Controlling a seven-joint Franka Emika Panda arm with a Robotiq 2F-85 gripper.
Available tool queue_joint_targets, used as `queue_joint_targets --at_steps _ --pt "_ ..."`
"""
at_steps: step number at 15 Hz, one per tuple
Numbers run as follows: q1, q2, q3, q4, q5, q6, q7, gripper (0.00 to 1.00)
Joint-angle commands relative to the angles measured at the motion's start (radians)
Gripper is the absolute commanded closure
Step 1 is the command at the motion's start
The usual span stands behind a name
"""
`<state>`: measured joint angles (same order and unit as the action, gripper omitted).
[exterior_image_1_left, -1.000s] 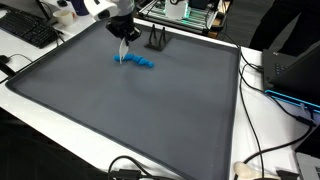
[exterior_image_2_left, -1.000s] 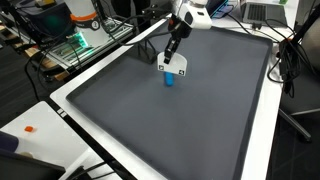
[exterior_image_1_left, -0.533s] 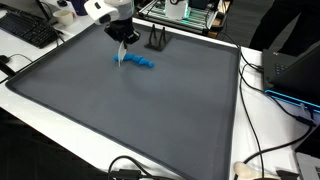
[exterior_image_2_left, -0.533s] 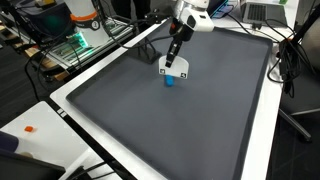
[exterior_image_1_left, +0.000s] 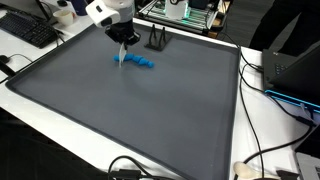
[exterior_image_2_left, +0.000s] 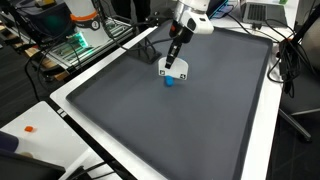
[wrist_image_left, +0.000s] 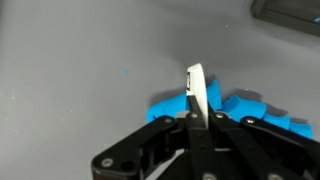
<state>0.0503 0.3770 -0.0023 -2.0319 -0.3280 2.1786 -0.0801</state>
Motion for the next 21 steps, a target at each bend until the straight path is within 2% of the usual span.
queue_joint_targets --at_steps 1,8,21 --pt "-0.002 0.031 -0.006 -0.014 -0.024 0.048 -0.005 0.99" --pt "-0.009 0.034 -0.012 -0.037 -0.014 0.071 -0.004 0.99" --pt "-0.038 0.013 -0.004 -0.053 0.044 -0.005 -0.058 0.99"
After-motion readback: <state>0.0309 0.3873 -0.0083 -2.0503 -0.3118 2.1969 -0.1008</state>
